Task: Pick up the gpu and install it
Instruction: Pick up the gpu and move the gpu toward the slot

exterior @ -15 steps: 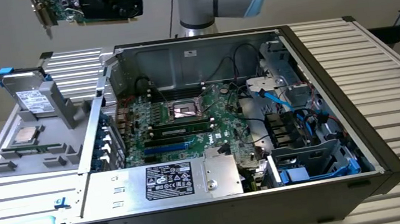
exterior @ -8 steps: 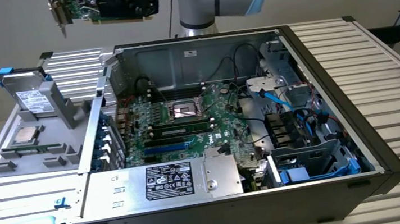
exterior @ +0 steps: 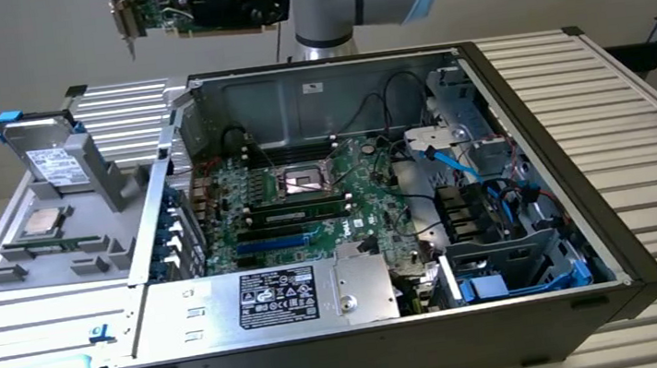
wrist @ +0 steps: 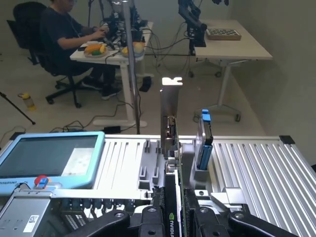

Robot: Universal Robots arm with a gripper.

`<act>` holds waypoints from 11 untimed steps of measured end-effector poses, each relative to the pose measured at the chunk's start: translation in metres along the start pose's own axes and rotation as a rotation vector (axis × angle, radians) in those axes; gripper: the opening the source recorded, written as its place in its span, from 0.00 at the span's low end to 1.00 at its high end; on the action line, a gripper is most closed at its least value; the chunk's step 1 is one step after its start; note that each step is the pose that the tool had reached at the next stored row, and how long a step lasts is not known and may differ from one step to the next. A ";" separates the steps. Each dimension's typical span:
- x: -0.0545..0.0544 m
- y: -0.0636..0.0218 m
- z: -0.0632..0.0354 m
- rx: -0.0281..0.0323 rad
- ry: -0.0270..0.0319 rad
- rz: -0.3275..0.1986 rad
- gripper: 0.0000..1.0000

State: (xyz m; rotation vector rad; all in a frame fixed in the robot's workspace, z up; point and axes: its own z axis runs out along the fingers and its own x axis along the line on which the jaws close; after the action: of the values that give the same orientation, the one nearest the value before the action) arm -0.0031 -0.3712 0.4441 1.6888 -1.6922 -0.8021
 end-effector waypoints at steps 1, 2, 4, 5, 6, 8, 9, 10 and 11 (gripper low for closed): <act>0.000 -0.0023 -0.0026 -0.0012 0.0019 -0.001 0.27; 0.000 -0.0046 -0.0050 -0.0024 0.0035 -0.003 0.27; 0.000 -0.0091 -0.0095 -0.0052 0.0069 -0.005 0.27; 0.000 -0.0112 -0.0116 -0.0068 0.0085 -0.007 0.27; 0.000 -0.0134 -0.0139 -0.0081 0.0101 -0.008 0.27; 0.000 -0.0178 -0.0183 -0.0097 0.0134 -0.011 0.27; 0.000 -0.0201 -0.0206 -0.0100 0.0151 -0.012 0.27; 0.000 -0.0224 -0.0228 -0.0102 0.0168 -0.014 0.27; 0.000 -0.0245 -0.0246 -0.0101 0.0187 -0.015 0.27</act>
State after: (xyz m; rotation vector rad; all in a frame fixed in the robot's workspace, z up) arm 0.0314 -0.3715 0.4406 1.6989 -1.6621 -0.7981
